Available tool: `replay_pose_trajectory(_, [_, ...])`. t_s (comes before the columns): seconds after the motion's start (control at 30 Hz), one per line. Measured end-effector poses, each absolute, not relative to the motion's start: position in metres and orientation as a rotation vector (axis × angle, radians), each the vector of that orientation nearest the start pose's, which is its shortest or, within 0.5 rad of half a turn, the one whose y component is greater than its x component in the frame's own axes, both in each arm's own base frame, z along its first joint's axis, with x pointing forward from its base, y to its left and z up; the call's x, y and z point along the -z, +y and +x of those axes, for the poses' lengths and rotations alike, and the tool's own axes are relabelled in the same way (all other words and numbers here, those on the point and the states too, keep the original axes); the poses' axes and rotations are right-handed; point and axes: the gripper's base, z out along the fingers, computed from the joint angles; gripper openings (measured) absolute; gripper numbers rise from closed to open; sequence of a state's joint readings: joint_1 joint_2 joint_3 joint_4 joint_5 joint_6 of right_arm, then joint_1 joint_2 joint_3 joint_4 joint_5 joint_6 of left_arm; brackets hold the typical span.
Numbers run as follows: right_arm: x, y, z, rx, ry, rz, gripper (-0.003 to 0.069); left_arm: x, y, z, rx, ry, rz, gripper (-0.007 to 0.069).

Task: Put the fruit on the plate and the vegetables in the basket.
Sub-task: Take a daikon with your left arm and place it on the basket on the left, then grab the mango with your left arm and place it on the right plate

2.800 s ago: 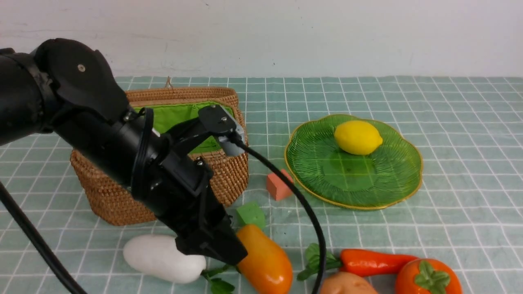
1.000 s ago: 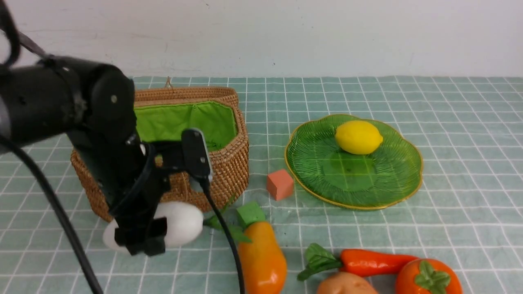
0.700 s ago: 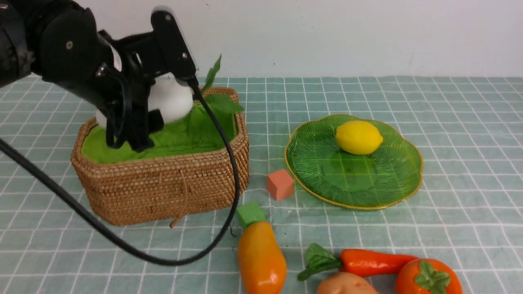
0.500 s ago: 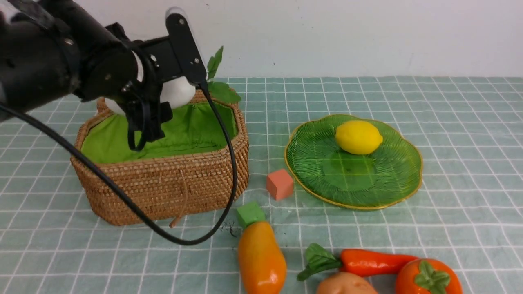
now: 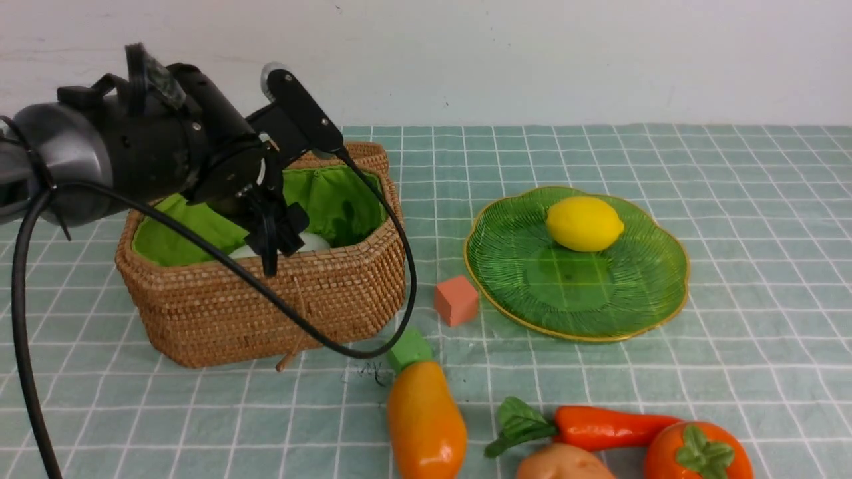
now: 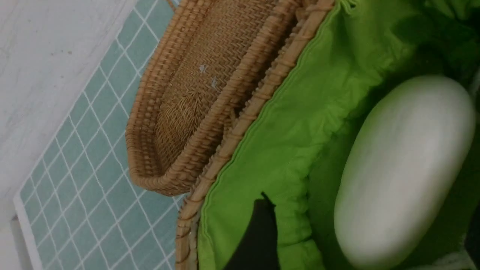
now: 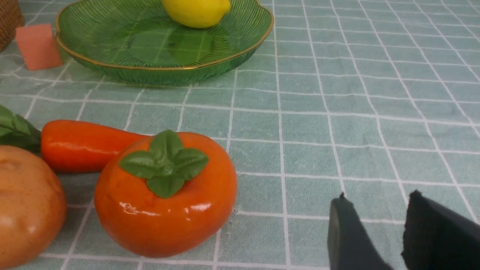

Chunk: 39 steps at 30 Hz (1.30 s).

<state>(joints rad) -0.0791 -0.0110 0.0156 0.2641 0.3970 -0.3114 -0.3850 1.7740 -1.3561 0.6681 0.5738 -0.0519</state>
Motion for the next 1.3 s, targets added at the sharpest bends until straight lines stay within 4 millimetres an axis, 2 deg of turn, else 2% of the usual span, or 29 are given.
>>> replay_pose_trajectory(0.13, [-0.174, 0.005, 0.052, 0.006, 1.870, -0.058, 0.0241, -0.284, -0.116, 0.374, -0.459, 2.215, 0.776, 0.0644])
replay_pose_trajectory(0.2, [-0.174, 0.005, 0.052, 0.006, 1.870, -0.058, 0.0241, -0.305, -0.108, 0.359, -0.444, 2.253, 0.662, 0.0615])
replay_pose_trajectory(0.27, [-0.174, 0.005, 0.052, 0.006, 1.871, -0.059, 0.0241, -0.320, -0.104, 0.343, -0.409, 2.303, 0.580, 0.0591])
replay_pose_trajectory(0.3, [-0.174, 0.005, 0.052, 0.006, 1.871, -0.059, 0.0241, -0.322, -0.104, 0.341, -0.397, 2.302, 0.573, 0.0589])
replay_pose_trajectory(0.33, [-0.174, 0.005, 0.052, 0.006, 1.871, -0.059, 0.0241, -0.335, -0.103, 0.321, -0.308, 2.379, 0.485, 0.0572])
replay_pose_trajectory(0.4, [-0.174, 0.005, 0.052, 0.006, 1.871, -0.059, 0.0241, -0.345, -0.106, 0.299, -0.158, 2.474, 0.401, 0.0559])
replay_pose_trajectory(0.43, [-0.174, 0.005, 0.052, 0.006, 1.870, -0.058, 0.0241, -0.348, -0.109, 0.285, -0.034, 2.535, 0.353, 0.0555])
replay_pose_trajectory(0.5, [-0.174, 0.005, 0.052, 0.007, 1.869, -0.058, 0.0241, -0.347, -0.114, 0.273, 0.121, 2.602, 0.307, 0.0552])
replay_pose_trajectory(0.63, [-0.174, 0.005, 0.052, 0.007, 1.867, -0.058, 0.0241, -0.332, -0.139, 0.256, 0.439, 2.709, 0.257, 0.0552])
replay_pose_trajectory(0.7, [-0.174, 0.005, 0.052, 0.007, 1.867, -0.058, 0.0241, -0.321, -0.154, 0.252, 0.496, 2.735, 0.288, 0.0552])
replay_pose_trajectory(0.83, [-0.174, 0.005, 0.052, 0.007, 1.867, -0.058, 0.0241, -0.303, -0.177, 0.252, 0.514, 2.772, 0.332, 0.0562])
replay_pose_trajectory(0.87, [-0.174, 0.005, 0.052, 0.007, 1.867, -0.058, 0.0241, -0.292, -0.190, 0.256, 0.524, 2.781, 0.314, 0.0578])
replay_pose_trajectory(0.93, [-0.174, 0.005, 0.052, 0.007, 1.867, -0.058, 0.0241, -0.282, -0.198, 0.259, 0.527, 2.798, 0.280, 0.0587])
replay_pose_trajectory(0.97, [-0.174, 0.005, 0.052, 0.007, 1.867, -0.058, 0.0241, -0.269, -0.205, 0.265, 0.533, 2.818, 0.209, 0.0594])
replay_pose_trajectory(1.0, [-0.174, 0.005, 0.052, 0.007, 1.867, -0.058, 0.0241, -0.270, -0.205, 0.266, 0.535, 2.814, 0.207, 0.0594])
replay_pose_trajectory(1.03, [-0.174, 0.005, 0.052, 0.007, 1.867, -0.058, 0.0241, -0.257, -0.211, 0.272, 0.535, 2.838, 0.128, 0.0596])
replay_pose_trajectory(1.13, [-0.174, 0.005, 0.052, 0.007, 1.867, -0.058, 0.0241, -0.236, -0.218, 0.283, 0.519, 2.881, 0.026, 0.0596])
replay_pose_trajectory(1.23, [-0.174, 0.005, 0.052, 0.007, 1.867, -0.058, 0.0241, -0.226, -0.223, 0.290, 0.513, 2.890, 0.003, 0.0596])
replay_pose_trajectory(1.3, [-0.174, 0.005, 0.052, 0.007, 1.867, -0.058, 0.0241, -0.213, -0.227, 0.297, 0.500, 2.903, -0.011, 0.0594])
